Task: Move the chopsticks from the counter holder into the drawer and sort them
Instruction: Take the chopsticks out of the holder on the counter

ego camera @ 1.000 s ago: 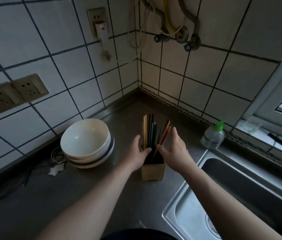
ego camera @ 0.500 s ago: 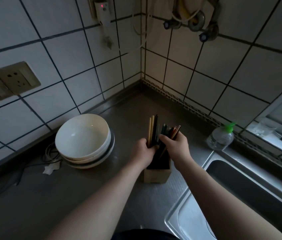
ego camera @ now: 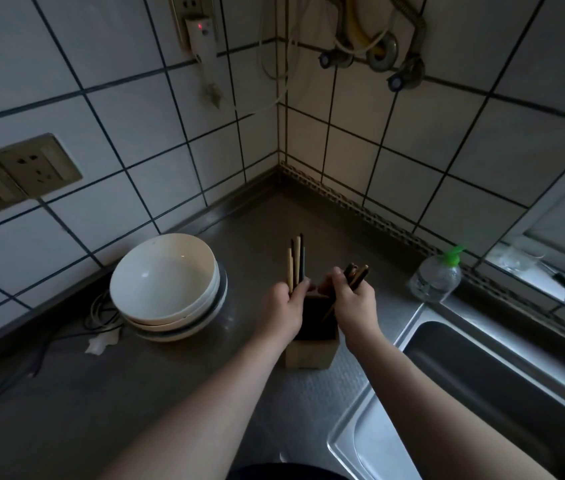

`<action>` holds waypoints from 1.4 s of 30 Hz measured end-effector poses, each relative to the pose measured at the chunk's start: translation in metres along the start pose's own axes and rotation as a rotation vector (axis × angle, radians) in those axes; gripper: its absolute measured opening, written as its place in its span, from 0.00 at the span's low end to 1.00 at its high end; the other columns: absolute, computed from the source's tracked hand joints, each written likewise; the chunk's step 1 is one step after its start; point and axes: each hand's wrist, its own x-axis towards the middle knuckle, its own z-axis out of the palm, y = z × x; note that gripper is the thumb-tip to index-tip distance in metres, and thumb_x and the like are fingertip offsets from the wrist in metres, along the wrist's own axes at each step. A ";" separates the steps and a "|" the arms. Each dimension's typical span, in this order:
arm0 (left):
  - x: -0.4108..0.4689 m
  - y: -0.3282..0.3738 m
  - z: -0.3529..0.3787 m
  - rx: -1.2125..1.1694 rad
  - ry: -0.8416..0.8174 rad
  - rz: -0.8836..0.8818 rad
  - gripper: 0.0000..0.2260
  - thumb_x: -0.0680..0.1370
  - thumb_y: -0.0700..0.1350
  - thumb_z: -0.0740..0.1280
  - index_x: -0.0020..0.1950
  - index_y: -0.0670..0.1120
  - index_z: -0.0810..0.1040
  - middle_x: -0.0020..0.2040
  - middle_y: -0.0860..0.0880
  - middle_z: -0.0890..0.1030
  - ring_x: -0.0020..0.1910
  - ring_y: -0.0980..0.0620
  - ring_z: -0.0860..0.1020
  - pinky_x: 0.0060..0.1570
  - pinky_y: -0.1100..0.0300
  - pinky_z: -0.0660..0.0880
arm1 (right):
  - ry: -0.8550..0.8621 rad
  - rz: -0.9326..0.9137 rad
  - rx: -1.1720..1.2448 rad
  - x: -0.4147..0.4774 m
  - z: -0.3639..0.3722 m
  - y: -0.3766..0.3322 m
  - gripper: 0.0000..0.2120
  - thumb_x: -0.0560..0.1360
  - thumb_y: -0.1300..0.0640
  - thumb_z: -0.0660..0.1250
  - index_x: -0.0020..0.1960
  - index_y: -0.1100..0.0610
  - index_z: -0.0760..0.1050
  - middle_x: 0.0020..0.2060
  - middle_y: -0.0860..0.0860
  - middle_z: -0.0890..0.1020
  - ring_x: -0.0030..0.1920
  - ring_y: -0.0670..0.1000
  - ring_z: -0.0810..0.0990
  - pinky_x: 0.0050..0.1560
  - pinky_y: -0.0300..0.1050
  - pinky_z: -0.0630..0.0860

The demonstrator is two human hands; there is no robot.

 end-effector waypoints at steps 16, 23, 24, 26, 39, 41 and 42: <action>-0.033 0.044 -0.019 -0.337 0.100 0.257 0.08 0.83 0.43 0.59 0.53 0.49 0.77 0.50 0.53 0.85 0.52 0.65 0.81 0.53 0.70 0.74 | 0.123 -0.322 0.244 -0.029 -0.018 -0.046 0.09 0.80 0.63 0.59 0.53 0.61 0.78 0.47 0.55 0.85 0.52 0.50 0.84 0.59 0.49 0.78; -0.063 0.066 -0.041 -0.388 0.119 0.388 0.08 0.83 0.43 0.58 0.56 0.47 0.77 0.52 0.54 0.84 0.55 0.64 0.80 0.55 0.67 0.75 | 0.102 -0.516 0.278 -0.061 -0.035 -0.082 0.11 0.81 0.65 0.57 0.49 0.57 0.78 0.47 0.56 0.85 0.51 0.53 0.84 0.58 0.51 0.79; -0.068 0.068 -0.045 -0.391 0.124 0.411 0.08 0.83 0.43 0.58 0.56 0.46 0.77 0.53 0.54 0.84 0.56 0.64 0.80 0.56 0.66 0.75 | 0.105 -0.539 0.278 -0.068 -0.037 -0.086 0.11 0.81 0.65 0.57 0.48 0.56 0.78 0.47 0.56 0.85 0.51 0.53 0.84 0.59 0.52 0.79; -0.079 0.072 -0.053 -0.402 0.130 0.459 0.09 0.83 0.43 0.58 0.57 0.46 0.77 0.54 0.54 0.84 0.56 0.63 0.80 0.54 0.68 0.75 | 0.116 -0.585 0.277 -0.081 -0.042 -0.093 0.12 0.80 0.65 0.58 0.47 0.53 0.78 0.47 0.55 0.85 0.52 0.53 0.84 0.59 0.52 0.78; -0.162 0.072 -0.077 -0.545 -0.156 0.541 0.09 0.83 0.41 0.58 0.56 0.47 0.77 0.54 0.53 0.84 0.59 0.57 0.80 0.62 0.54 0.74 | 0.274 -0.803 0.359 -0.198 -0.080 -0.092 0.11 0.79 0.64 0.59 0.49 0.54 0.80 0.48 0.56 0.85 0.55 0.59 0.83 0.62 0.58 0.75; -0.175 0.062 -0.075 -0.528 -0.218 0.535 0.09 0.84 0.41 0.58 0.55 0.48 0.77 0.54 0.53 0.84 0.58 0.57 0.80 0.63 0.53 0.74 | 0.341 -0.808 0.344 -0.221 -0.083 -0.085 0.12 0.79 0.67 0.59 0.49 0.55 0.79 0.45 0.52 0.86 0.52 0.56 0.84 0.59 0.53 0.78; -0.181 0.056 -0.073 -0.523 -0.244 0.526 0.09 0.84 0.41 0.58 0.54 0.49 0.78 0.54 0.54 0.84 0.58 0.57 0.80 0.63 0.53 0.74 | 0.375 -0.800 0.339 -0.234 -0.085 -0.081 0.13 0.79 0.68 0.59 0.49 0.56 0.79 0.44 0.49 0.87 0.51 0.52 0.85 0.58 0.49 0.79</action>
